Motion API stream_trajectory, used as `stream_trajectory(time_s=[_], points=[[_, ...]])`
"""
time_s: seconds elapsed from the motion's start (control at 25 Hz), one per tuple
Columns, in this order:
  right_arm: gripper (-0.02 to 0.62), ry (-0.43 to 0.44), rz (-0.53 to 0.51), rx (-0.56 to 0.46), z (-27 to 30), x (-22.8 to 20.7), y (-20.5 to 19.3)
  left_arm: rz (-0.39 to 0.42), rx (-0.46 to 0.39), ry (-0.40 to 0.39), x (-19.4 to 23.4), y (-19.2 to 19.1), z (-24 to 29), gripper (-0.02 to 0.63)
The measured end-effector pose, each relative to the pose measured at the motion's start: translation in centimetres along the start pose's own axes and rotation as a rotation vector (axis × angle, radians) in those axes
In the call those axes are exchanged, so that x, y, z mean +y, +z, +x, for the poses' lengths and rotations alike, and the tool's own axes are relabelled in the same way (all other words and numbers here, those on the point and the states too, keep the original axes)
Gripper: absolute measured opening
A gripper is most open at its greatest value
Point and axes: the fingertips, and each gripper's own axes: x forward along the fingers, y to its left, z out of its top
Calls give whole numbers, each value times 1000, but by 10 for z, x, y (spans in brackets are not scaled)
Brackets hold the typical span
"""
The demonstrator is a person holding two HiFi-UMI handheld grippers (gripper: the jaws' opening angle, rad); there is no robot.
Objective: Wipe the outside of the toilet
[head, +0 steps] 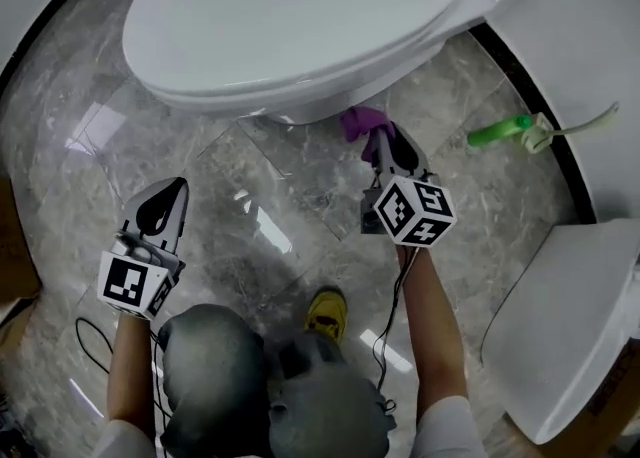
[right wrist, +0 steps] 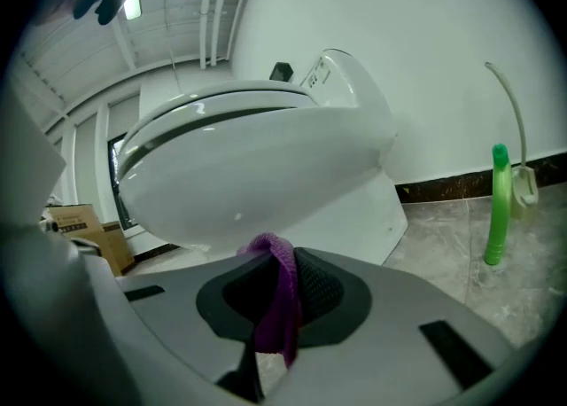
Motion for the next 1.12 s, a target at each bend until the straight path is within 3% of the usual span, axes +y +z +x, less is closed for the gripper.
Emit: stream_trajectory(time_s=[0.12,0.36,0.72,1.12], points=[[58,36,-9,31,-24,37,-4,-9,-43,-2,-5,17,1,12],[57,55,-83,46,-71,82,-14,-20,-29,-31,-9,27,-4,12],[57,77,-144,-12,-84,110,20,-48,-128,-12,0,49,-12,12],[57,58,-155,24,-81,111,70,-58,-94,8,14,101,-9,12]])
